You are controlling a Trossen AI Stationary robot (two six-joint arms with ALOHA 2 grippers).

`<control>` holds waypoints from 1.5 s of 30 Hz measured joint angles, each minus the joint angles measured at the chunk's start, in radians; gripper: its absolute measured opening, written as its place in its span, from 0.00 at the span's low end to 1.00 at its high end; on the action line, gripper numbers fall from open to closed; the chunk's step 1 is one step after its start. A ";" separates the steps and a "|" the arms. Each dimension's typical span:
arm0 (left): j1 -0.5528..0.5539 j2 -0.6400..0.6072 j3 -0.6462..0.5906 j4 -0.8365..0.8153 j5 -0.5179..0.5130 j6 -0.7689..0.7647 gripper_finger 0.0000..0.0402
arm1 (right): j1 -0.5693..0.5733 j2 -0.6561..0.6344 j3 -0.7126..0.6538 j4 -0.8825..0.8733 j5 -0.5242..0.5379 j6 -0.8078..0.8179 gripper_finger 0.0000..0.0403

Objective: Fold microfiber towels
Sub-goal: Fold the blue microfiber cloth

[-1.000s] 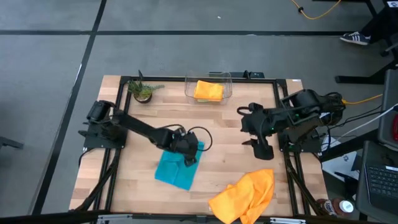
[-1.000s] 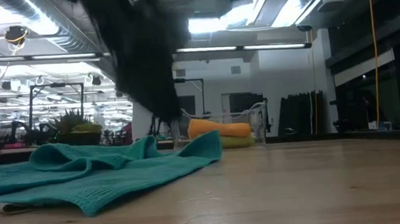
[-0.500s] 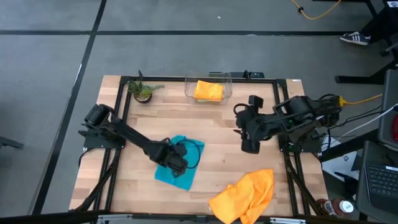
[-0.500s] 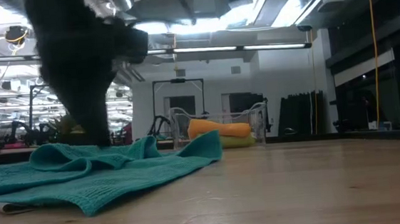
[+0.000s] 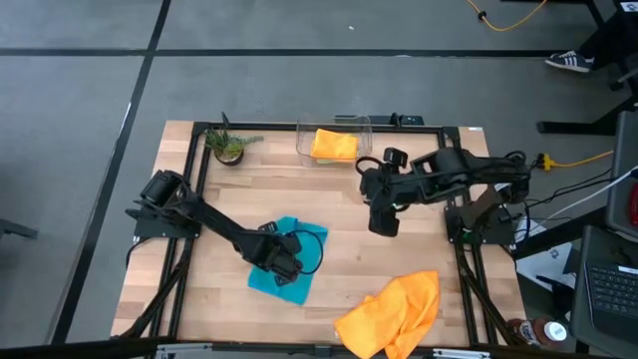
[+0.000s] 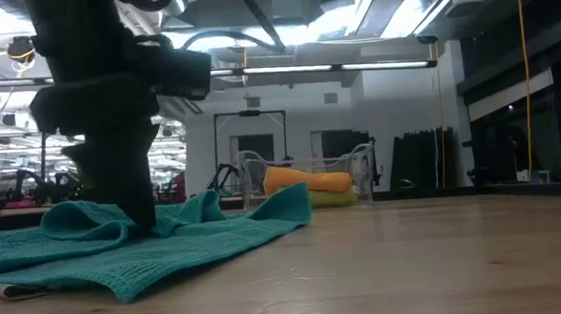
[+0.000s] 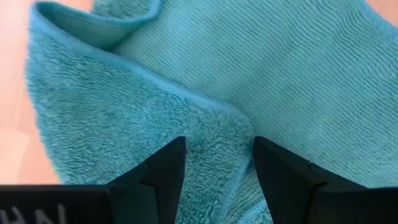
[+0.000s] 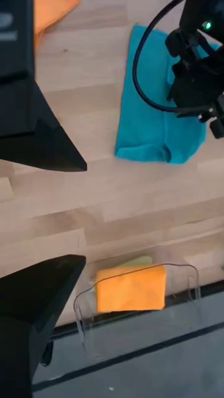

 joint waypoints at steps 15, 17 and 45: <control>-0.010 0.044 0.002 0.028 0.018 0.021 0.39 | -0.106 0.138 -0.102 0.020 -0.202 -0.189 0.58; -0.020 0.044 0.001 0.036 0.003 0.021 0.36 | -0.108 0.138 -0.198 0.078 -0.271 -0.301 0.57; -0.043 0.046 0.000 0.070 -0.041 -0.034 0.43 | -0.133 0.083 -1.136 1.453 -0.299 -0.340 0.57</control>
